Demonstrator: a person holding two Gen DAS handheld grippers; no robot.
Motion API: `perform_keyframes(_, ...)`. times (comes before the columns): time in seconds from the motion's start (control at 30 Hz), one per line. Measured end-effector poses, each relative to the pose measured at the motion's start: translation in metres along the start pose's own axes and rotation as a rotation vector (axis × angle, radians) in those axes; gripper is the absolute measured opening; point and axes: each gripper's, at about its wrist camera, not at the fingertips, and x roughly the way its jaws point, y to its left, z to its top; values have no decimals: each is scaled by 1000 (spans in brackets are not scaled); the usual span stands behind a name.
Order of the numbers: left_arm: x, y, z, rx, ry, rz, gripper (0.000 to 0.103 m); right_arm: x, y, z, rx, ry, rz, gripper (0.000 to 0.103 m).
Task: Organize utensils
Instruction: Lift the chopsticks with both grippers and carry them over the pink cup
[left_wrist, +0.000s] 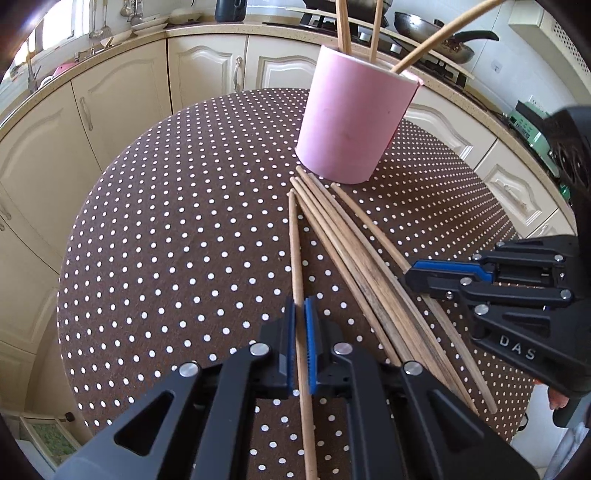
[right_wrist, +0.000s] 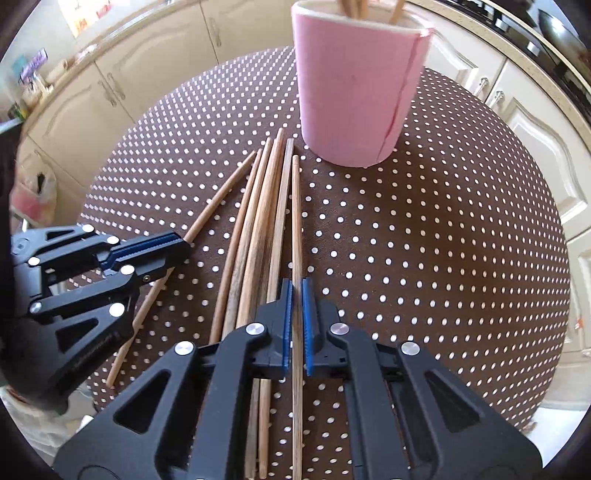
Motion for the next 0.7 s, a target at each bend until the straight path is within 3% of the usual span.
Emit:
perform_keyframes(0.17, -13, 4, -6, -9, -45, -22, 6, -15, -7, -21, 8, -28, 33, 6)
perform_keyframes(0.33, -30, 7, -12, -24, -105, -54, 6, -49, -20, -45, 30, -135, 63, 6)
perform_keyframes(0.7, -79, -2, -6, -68, -385, -151, 6, -121, -57, -65, 114, -394, 97, 6)
